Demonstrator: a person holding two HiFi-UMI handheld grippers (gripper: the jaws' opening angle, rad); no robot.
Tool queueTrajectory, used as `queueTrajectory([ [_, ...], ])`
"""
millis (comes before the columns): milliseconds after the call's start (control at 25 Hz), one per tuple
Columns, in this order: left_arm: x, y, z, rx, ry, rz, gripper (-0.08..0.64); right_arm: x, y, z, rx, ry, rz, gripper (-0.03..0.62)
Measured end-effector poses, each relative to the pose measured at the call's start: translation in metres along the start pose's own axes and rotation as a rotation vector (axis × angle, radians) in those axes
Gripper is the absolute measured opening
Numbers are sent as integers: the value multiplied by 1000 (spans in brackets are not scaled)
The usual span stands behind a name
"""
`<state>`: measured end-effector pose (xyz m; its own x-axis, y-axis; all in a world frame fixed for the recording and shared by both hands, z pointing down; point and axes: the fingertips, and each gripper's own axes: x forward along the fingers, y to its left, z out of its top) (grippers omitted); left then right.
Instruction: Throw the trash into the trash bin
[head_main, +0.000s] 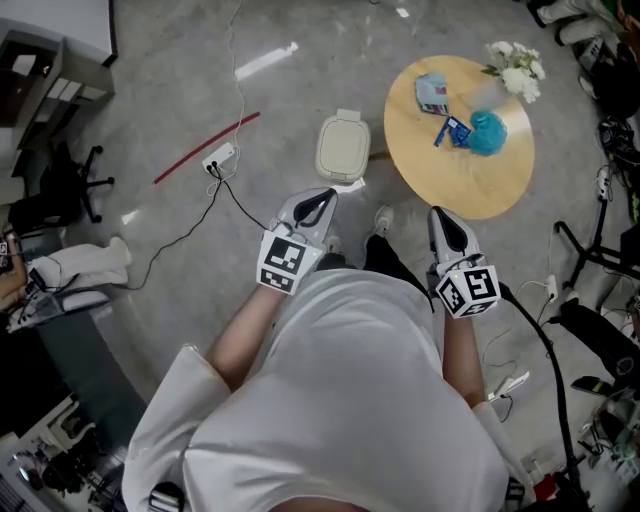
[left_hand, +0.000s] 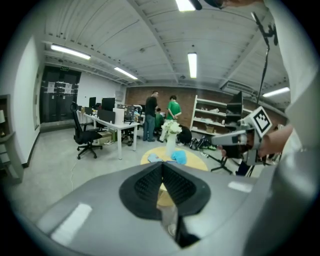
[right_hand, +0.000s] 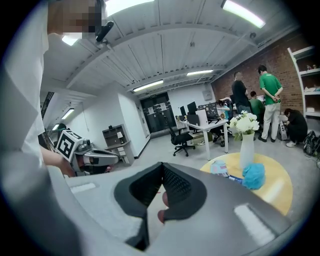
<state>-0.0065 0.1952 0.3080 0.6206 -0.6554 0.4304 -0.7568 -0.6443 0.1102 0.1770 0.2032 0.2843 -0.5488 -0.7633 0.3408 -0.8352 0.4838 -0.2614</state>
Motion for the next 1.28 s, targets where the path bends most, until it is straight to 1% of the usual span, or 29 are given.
queueTrajectory([
  [200, 19, -1, 3, -20, 12, 39, 5, 9, -19, 2, -7, 29, 56, 0],
  [400, 40, -1, 6, -48, 36, 90, 5, 20, -50, -2, -13, 67, 104, 0],
  [600, 63, -4, -4, -97, 73, 143, 5, 29, -78, -20, -76, 130, 155, 0],
  [800, 79, -2, -16, -142, 96, 205, 5, 38, -99, -32, -62, 156, 213, 0],
  [920, 87, -4, -14, -147, 108, 216, 5, 44, -105, -35, -47, 170, 242, 0],
  [1080, 89, 0, -15, -148, 126, 218, 5, 55, -104, -31, -29, 176, 254, 0],
  [1280, 92, 21, -27, -139, 154, 209, 5, 70, -100, -29, -18, 177, 220, 0],
])
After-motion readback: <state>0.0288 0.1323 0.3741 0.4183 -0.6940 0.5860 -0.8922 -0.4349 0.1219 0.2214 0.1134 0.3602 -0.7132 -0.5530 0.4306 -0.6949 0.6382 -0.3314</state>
